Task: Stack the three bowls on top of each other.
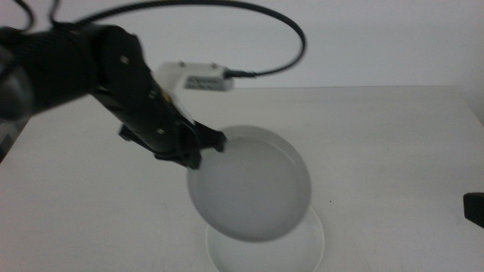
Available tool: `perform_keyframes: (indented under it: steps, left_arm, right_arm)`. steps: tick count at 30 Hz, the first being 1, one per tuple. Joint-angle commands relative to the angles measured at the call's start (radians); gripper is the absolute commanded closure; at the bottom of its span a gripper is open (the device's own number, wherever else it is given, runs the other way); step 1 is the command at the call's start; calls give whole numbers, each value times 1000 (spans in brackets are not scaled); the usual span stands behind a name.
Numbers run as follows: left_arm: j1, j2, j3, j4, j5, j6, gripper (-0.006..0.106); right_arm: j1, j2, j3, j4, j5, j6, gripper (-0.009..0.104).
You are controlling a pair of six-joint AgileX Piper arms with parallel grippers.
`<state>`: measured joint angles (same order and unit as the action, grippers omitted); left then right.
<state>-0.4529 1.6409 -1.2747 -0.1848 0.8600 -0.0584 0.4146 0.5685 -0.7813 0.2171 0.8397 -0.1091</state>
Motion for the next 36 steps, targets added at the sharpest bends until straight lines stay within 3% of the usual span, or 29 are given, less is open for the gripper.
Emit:
perform_keyframes:
  steps: [1, 13, 16, 20, 24, 26, 28, 36]
  left_arm:
    - [-41, -13, -24, -20, -27, -35, 100]
    - [-98, 132, -24, -42, -7, -58, 100]
    - [-98, 149, -24, -37, -7, -58, 96]
    - [-98, 147, -24, -16, -2, -44, 70]
    - [-94, 119, -27, 34, 22, -39, 23]
    - [-87, 87, -27, 74, 34, -48, 7]
    - [-65, 39, -27, 98, 35, -81, 1]
    - [76, -192, -27, 173, 9, -94, 3]
  right_arm:
    - [-2, 2, -23, 4, -71, -5, 46]
    - [-2, 2, -23, 4, -71, -5, 46]
    - [-2, 2, -23, 4, -71, -5, 46]
    - [-2, 2, -23, 4, -71, -5, 46]
    - [-2, 2, -23, 4, -71, -5, 46]
    - [-2, 2, -23, 4, -71, -5, 46]
    - [-2, 2, -23, 4, -71, -5, 46]
    - [-2, 2, -23, 4, -71, -5, 46]
